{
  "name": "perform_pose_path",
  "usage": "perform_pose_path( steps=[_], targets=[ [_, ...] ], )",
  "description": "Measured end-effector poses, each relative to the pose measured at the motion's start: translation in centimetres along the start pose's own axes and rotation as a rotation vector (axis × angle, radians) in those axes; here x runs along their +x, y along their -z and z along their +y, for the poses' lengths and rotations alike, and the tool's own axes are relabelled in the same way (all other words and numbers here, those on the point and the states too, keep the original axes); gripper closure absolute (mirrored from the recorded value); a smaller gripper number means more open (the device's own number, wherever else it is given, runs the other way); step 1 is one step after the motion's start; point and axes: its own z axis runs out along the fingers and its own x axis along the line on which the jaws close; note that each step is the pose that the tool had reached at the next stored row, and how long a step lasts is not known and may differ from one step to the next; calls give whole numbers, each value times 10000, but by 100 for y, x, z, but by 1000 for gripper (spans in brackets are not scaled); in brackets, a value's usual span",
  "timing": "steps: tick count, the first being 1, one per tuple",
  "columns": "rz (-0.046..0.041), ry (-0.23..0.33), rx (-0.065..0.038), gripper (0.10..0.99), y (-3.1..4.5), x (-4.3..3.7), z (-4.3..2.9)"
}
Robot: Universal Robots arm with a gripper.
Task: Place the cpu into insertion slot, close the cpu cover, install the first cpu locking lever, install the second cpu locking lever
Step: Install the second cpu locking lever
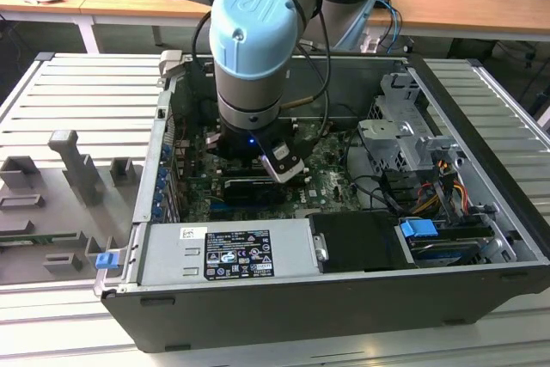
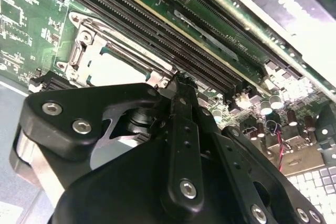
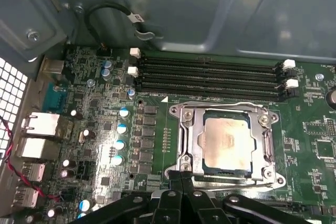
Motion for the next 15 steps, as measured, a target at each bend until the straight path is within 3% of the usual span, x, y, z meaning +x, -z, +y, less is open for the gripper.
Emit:
perform_pose_path(
  steps=[6,15],
  targets=[
    [-11,-2,-156,980,-51,10,-18],
    [-21,-1,-269,980,-109,25,-30]
  ],
)
